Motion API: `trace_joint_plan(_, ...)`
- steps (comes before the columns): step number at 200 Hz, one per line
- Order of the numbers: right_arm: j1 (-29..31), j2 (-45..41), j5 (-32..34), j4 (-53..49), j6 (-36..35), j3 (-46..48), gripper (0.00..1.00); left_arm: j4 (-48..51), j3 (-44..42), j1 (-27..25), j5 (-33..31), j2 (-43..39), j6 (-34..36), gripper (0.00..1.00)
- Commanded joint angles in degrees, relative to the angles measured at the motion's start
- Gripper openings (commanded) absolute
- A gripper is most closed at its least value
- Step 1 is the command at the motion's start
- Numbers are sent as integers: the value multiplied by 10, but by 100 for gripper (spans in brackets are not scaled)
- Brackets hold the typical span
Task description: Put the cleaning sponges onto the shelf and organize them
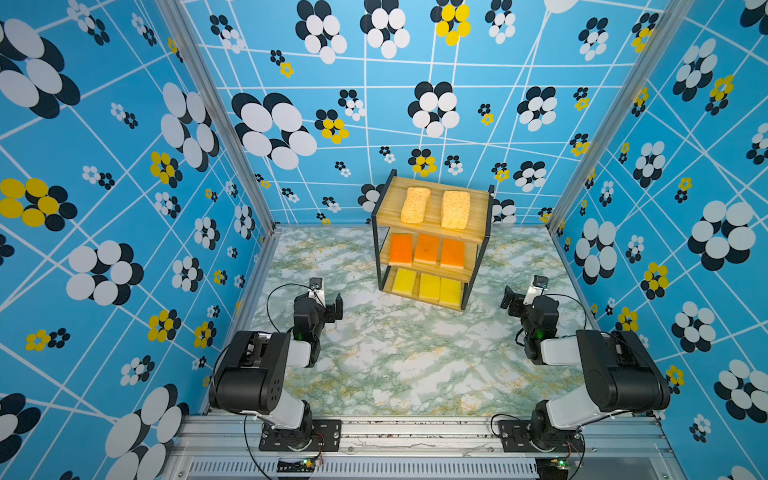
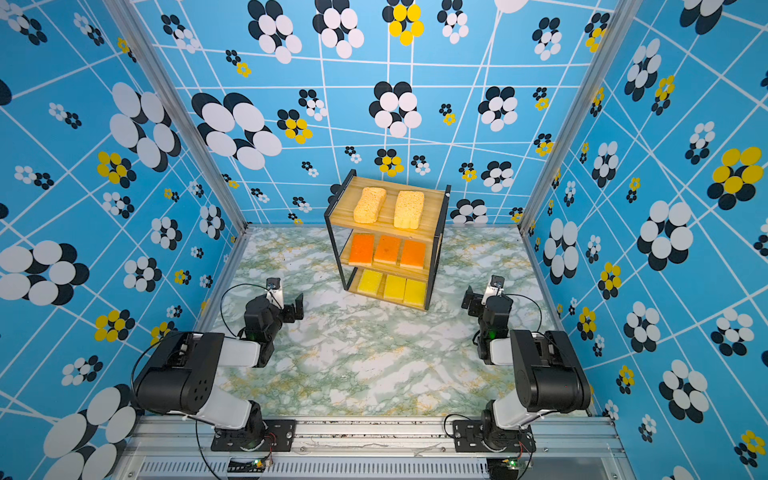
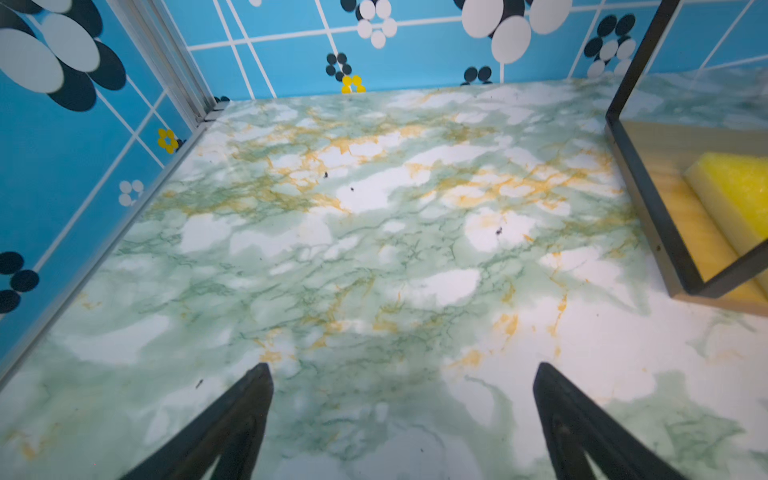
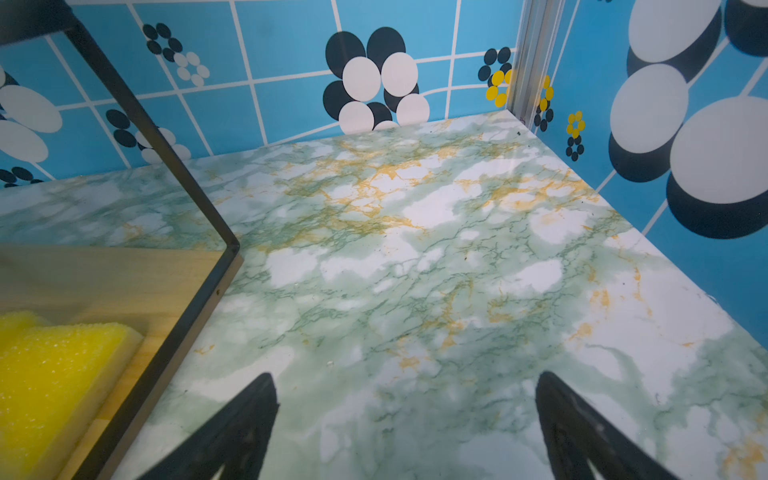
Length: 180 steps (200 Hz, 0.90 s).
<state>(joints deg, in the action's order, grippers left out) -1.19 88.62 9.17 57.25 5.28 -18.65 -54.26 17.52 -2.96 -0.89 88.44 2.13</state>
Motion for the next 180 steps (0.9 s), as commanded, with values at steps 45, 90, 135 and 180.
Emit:
trace_joint_plan(45, 12, -2, 26, -32, -11, -21, 99, 26, 46, 20, 6, 0, -27, 99)
trace_joint_plan(90, 12, -2, 27, -32, -12, -21, 99, 28, 46, 20, 5, 0, -27, 99)
trace_joint_plan(135, 12, -2, 28, -32, -12, -21, 99, 28, 46, 20, 5, 0, -27, 99)
trace_joint_plan(180, 12, -2, 28, -32, -12, -21, 99, 27, 46, 19, 11, -1, -24, 99)
